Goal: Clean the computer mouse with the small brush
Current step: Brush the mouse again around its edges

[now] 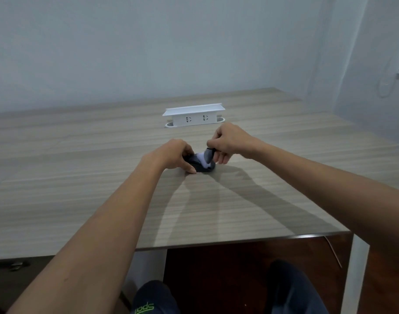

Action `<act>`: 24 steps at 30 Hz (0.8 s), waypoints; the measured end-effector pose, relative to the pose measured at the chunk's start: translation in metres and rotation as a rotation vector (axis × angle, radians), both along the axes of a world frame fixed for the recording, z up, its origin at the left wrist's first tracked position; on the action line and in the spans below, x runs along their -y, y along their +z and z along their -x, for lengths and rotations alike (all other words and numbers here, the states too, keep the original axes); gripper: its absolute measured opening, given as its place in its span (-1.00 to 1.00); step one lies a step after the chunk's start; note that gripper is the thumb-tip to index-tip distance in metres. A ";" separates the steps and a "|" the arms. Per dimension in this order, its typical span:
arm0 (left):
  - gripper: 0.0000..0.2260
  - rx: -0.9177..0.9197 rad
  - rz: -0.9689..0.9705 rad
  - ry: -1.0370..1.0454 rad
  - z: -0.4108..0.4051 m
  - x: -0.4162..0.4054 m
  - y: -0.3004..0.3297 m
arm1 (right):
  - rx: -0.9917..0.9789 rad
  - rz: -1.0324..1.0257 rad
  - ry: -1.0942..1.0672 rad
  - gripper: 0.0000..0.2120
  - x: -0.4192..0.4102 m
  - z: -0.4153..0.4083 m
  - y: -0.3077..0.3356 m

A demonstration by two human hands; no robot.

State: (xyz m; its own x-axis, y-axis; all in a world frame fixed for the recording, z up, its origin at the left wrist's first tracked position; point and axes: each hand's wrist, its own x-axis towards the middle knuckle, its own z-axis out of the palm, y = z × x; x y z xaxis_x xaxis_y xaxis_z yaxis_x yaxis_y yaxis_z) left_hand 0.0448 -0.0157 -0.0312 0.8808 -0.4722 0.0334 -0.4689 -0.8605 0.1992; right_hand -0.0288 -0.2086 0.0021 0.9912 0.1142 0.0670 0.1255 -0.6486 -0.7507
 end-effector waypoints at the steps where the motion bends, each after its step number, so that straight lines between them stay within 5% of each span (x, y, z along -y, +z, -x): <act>1: -0.43 -0.005 0.006 0.001 0.000 0.000 0.000 | -0.011 0.043 -0.007 -0.71 0.005 0.000 0.001; 4: -0.43 -0.022 -0.005 0.001 0.000 0.001 0.001 | -0.002 0.130 -0.031 -0.71 0.016 0.002 0.002; 10: -0.49 -0.015 -0.029 0.016 0.000 0.001 0.002 | 0.063 -0.037 0.010 -0.76 -0.008 0.004 0.002; 17: -0.46 -0.034 -0.002 0.004 -0.001 0.001 0.003 | 0.052 0.161 -0.010 -0.72 0.014 0.006 0.000; 24: -0.55 -0.019 -0.020 0.004 0.002 0.001 0.002 | 0.154 0.010 0.026 -0.76 -0.007 0.008 0.000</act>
State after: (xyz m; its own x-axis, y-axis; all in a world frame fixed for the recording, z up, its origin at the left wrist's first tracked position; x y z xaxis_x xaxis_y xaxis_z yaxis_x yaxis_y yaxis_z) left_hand 0.0427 -0.0165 -0.0288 0.8832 -0.4690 0.0074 -0.4616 -0.8662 0.1912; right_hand -0.0372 -0.2015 0.0026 0.9658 0.1415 0.2172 0.2561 -0.6506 -0.7149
